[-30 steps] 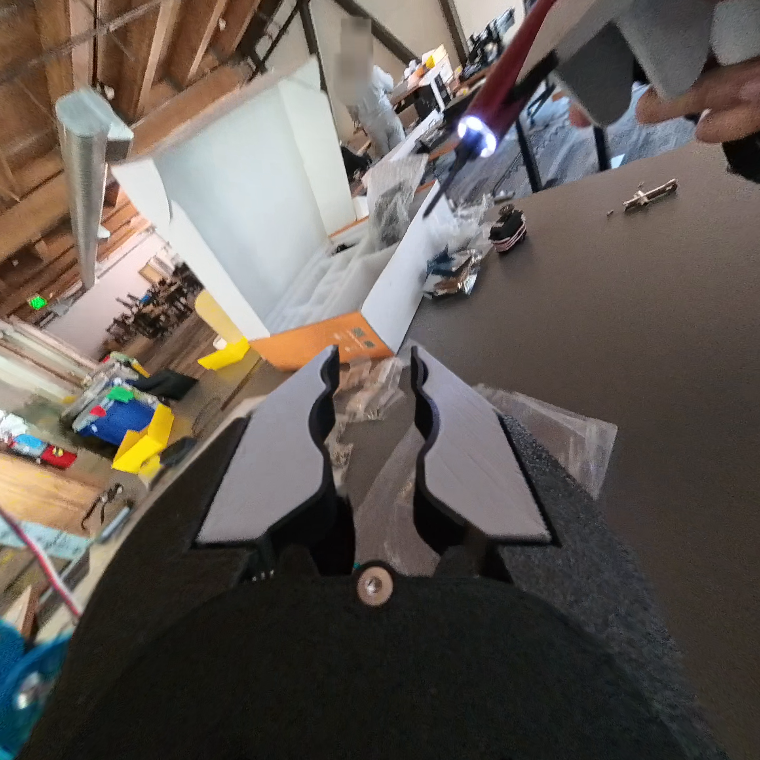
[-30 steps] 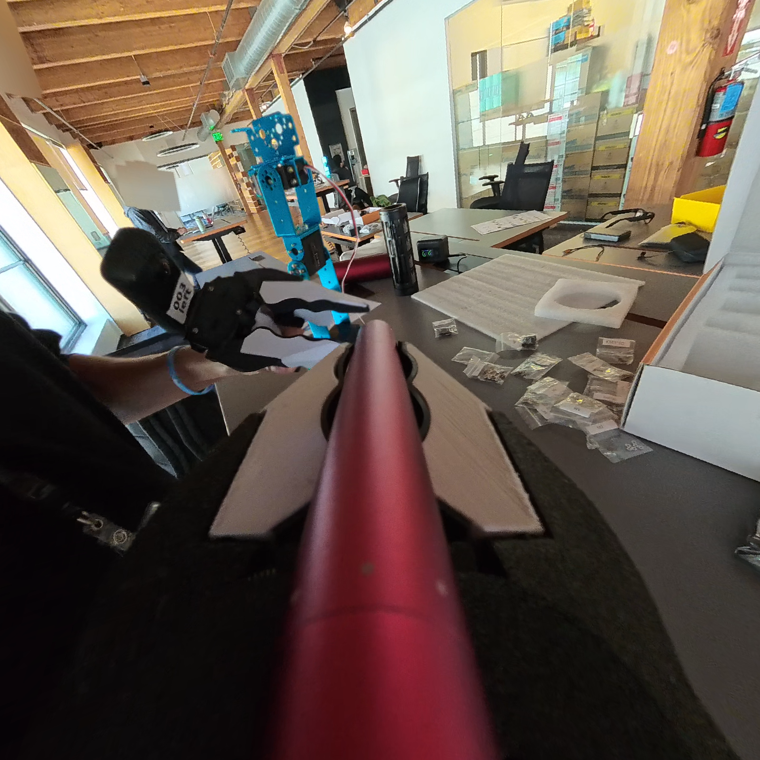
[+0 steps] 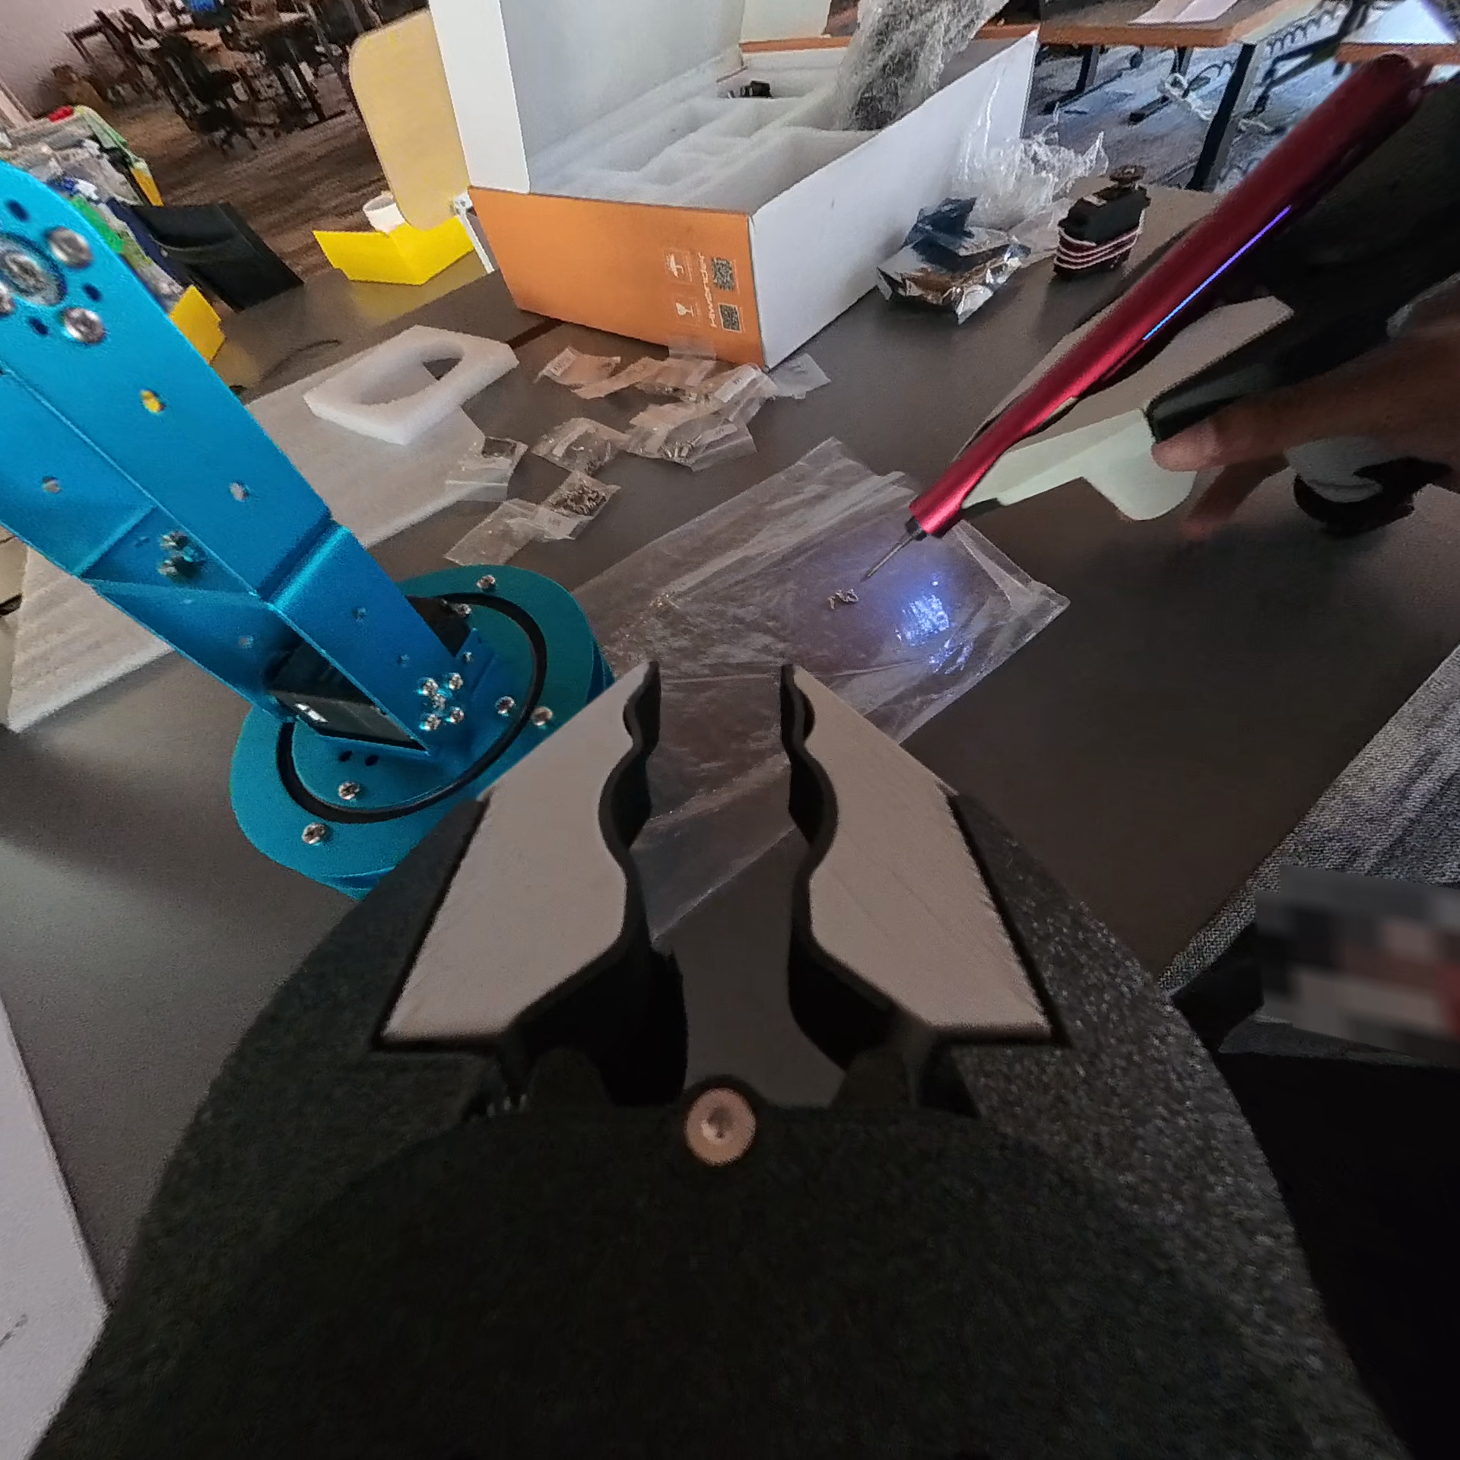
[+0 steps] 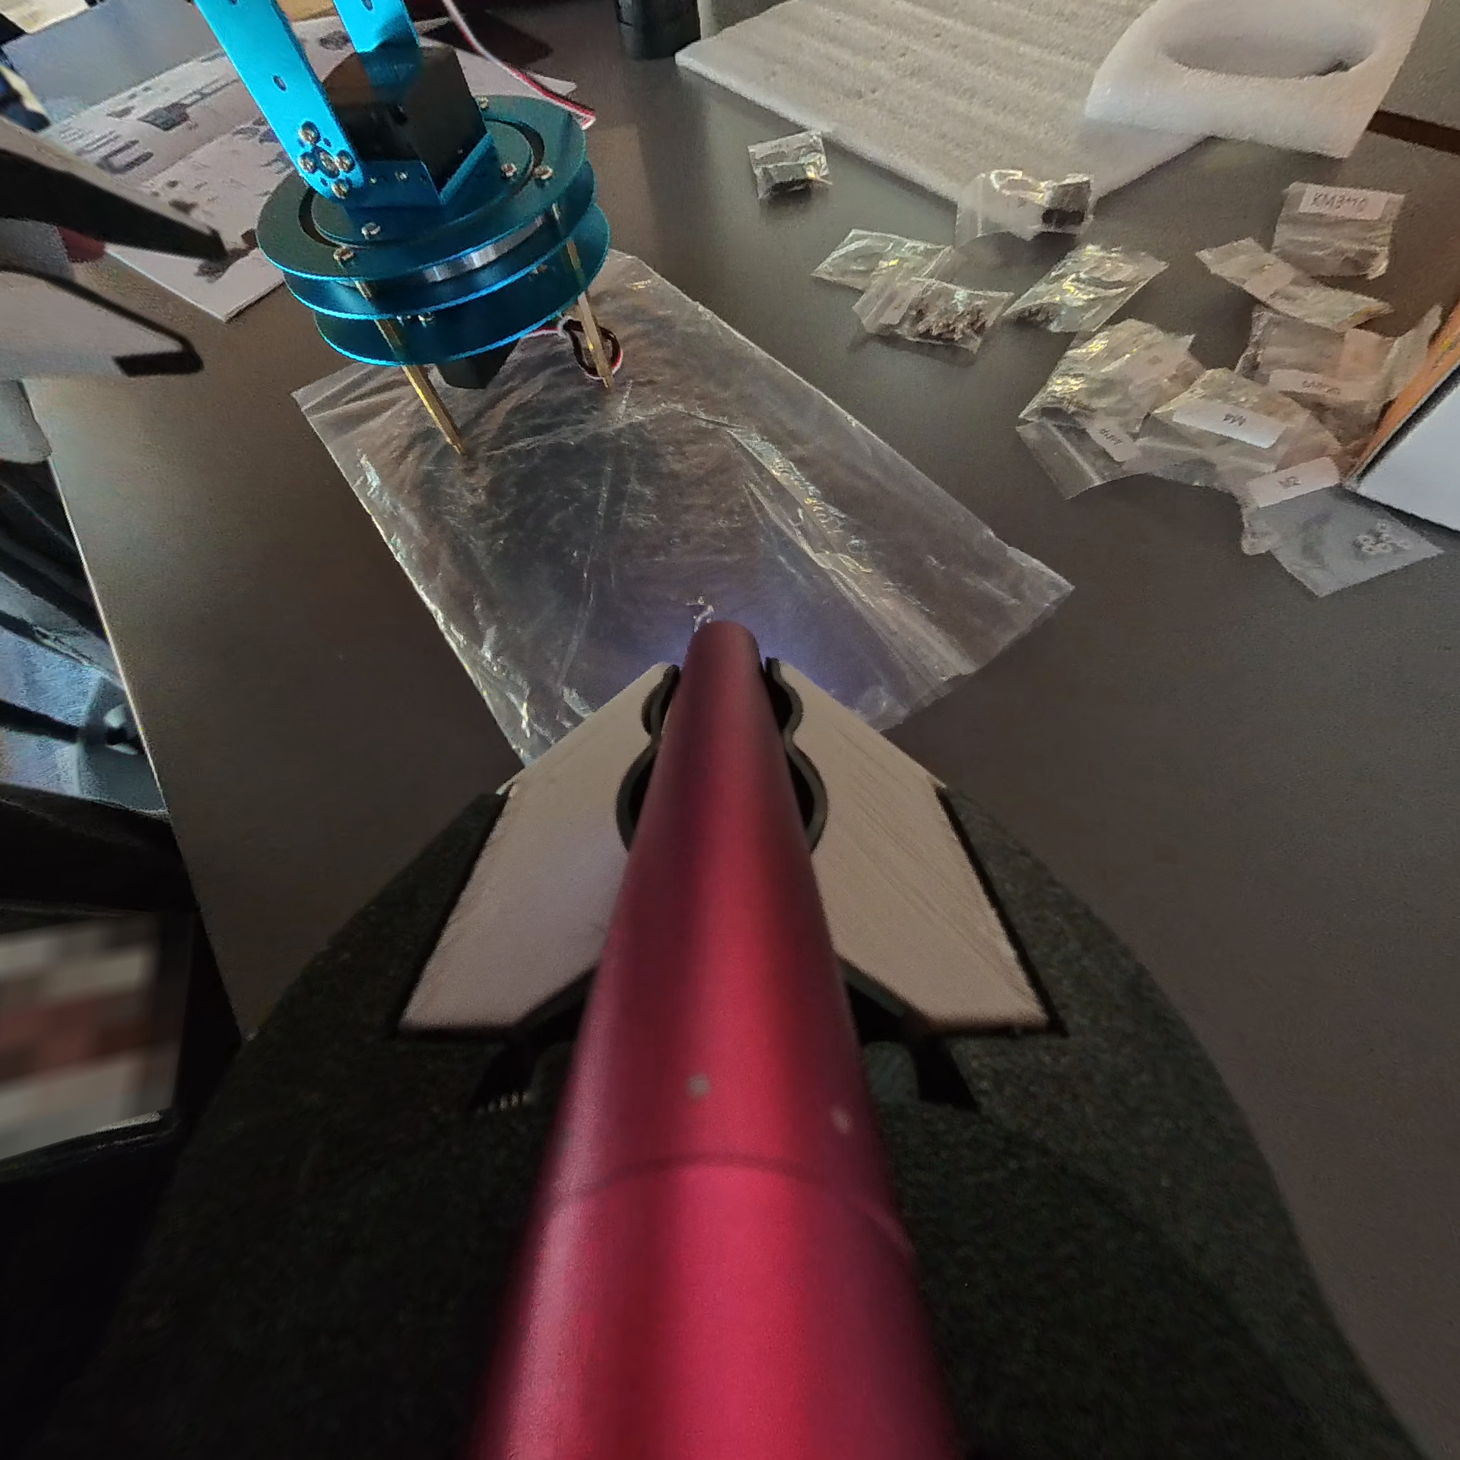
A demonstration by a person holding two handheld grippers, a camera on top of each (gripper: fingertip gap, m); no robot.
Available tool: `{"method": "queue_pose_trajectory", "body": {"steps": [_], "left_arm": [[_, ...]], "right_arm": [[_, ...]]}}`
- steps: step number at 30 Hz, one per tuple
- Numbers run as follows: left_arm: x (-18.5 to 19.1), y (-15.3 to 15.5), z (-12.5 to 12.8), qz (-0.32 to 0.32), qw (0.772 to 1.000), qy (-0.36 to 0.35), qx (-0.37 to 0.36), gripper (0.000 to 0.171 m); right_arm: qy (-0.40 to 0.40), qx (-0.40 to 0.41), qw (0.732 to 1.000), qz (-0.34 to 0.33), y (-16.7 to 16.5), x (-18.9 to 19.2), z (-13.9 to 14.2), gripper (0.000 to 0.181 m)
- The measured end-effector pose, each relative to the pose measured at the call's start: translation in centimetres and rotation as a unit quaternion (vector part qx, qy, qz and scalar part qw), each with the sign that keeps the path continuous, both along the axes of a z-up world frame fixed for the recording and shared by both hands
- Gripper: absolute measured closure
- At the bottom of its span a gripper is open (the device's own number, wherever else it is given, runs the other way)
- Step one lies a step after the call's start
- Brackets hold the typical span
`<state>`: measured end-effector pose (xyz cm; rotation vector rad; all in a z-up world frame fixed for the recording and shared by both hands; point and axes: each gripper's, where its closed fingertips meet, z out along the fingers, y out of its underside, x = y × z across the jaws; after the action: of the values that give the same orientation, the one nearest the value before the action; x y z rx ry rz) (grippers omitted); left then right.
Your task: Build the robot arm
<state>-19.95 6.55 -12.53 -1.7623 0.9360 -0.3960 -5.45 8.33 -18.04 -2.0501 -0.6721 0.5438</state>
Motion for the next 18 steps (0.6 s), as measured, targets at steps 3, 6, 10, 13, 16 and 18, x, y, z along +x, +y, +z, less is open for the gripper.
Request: {"method": "queue_pose_trajectory", "body": {"steps": [3,6,10,13,16,18], "left_arm": [[0.2,-0.2,0.0,0.002,1.000,-0.003,-0.003,0.142],[0.3,-0.3,0.1,0.005,1.000,-0.006,-0.004,0.142],[0.2,-0.3,0.0,0.010,1.000,-0.010,-0.007,0.142],[0.2,-0.3,-0.1,0.011,1.000,-0.008,-0.009,0.142],[0.4,-0.4,-0.1,0.007,1.000,-0.011,-0.013,0.142],[0.7,-0.4,-0.2,0.003,1.000,-0.011,-0.015,0.142]], "right_arm": [[0.000,-0.004,1.000,0.012,0.3,-0.3,-0.1,0.158],[0.005,-0.004,1.000,0.020,0.4,-0.5,0.0,0.158],[0.005,-0.016,0.999,0.029,0.3,-0.6,-0.2,0.158],[0.003,-0.017,0.999,0.031,0.0,-0.5,-0.1,0.158],[0.010,-0.021,0.999,0.033,-0.6,-0.4,0.1,0.158],[0.020,-0.028,0.999,0.033,-0.8,-0.3,0.1,0.158]]}}
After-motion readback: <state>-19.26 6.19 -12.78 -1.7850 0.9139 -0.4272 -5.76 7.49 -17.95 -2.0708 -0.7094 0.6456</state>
